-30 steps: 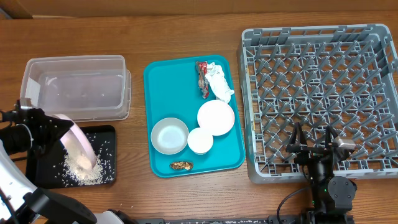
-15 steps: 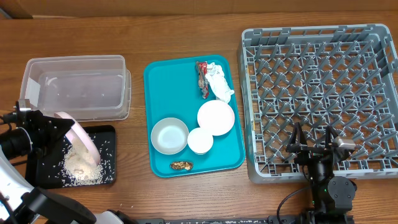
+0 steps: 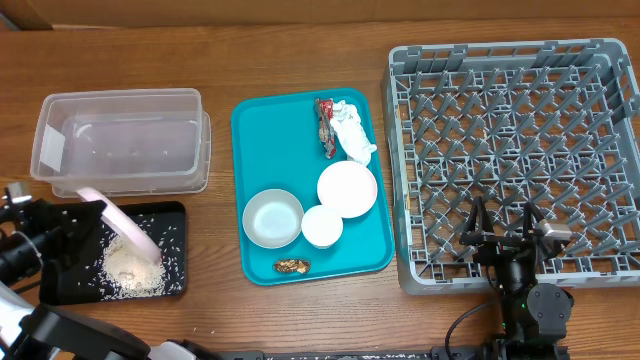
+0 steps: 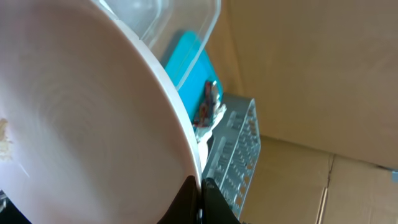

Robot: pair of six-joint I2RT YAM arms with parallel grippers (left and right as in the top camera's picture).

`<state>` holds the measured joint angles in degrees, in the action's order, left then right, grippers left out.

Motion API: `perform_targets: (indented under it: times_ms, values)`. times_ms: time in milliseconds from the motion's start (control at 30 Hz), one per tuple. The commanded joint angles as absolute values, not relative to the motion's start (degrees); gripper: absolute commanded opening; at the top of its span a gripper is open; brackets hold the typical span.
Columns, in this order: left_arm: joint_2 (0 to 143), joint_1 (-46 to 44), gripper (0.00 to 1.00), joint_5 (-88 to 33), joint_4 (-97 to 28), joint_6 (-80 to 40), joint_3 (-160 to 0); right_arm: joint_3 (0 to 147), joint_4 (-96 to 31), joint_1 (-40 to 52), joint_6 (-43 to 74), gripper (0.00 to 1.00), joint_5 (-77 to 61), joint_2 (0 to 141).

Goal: Sort waste into correct bins and load items into the dishwasher
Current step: 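Hold the white plate tilted over the black tray to empty rice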

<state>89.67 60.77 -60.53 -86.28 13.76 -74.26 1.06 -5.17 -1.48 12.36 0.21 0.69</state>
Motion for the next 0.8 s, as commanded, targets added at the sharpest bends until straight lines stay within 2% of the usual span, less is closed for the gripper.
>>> perform_targets:
  times_ms: [0, 300, 433, 767]
  values:
    - [88.8, 62.0, 0.04, -65.9, -87.9, 18.3, -73.9, 0.4, -4.8, -1.7, 12.1, 1.00, -0.1, 0.2]
    - [88.8, 62.4, 0.04, -66.9, -89.3, 19.8, -73.9, 0.4, -4.8, -1.7, 12.1, 1.00, -0.1, 0.2]
    - [88.8, 62.9, 0.04, -70.0, -91.1, 25.1, -73.9, 0.4, -4.8, -1.7, 12.1, 1.00, -0.1, 0.2]
    - [88.8, 63.8, 0.04, -69.0, -91.8, 25.7, -73.9, 0.4, -4.8, -1.7, 12.1, 1.00, -0.1, 0.2]
